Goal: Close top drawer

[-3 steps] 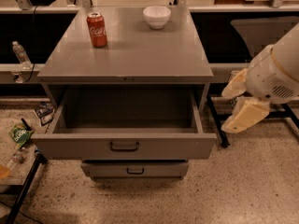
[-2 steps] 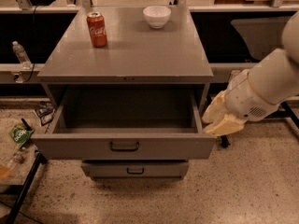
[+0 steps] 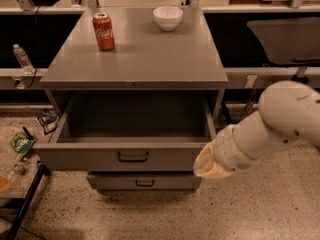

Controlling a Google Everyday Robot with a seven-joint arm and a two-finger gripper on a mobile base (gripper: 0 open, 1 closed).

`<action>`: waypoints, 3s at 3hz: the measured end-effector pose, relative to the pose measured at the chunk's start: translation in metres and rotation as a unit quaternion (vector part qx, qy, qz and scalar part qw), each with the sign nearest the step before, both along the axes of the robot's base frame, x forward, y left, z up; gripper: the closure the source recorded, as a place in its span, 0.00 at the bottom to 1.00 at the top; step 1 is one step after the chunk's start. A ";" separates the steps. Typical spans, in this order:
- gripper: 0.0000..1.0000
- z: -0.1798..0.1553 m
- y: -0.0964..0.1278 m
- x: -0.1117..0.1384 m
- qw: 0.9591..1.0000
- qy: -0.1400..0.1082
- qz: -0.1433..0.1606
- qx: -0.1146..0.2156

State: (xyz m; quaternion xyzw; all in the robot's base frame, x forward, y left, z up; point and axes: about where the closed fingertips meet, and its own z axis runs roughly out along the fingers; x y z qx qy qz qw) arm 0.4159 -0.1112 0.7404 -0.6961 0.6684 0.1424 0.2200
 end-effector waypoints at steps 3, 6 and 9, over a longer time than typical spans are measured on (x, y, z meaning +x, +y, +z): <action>1.00 -0.057 0.021 0.009 1.000 -0.019 -0.021 0.001; 1.00 -0.106 0.062 0.078 0.990 -0.136 -0.026 0.011; 1.00 -0.101 0.068 0.143 0.977 -0.211 -0.032 0.000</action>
Offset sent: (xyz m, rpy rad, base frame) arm -0.0020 0.0091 -0.0362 -0.0086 0.0034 -0.0283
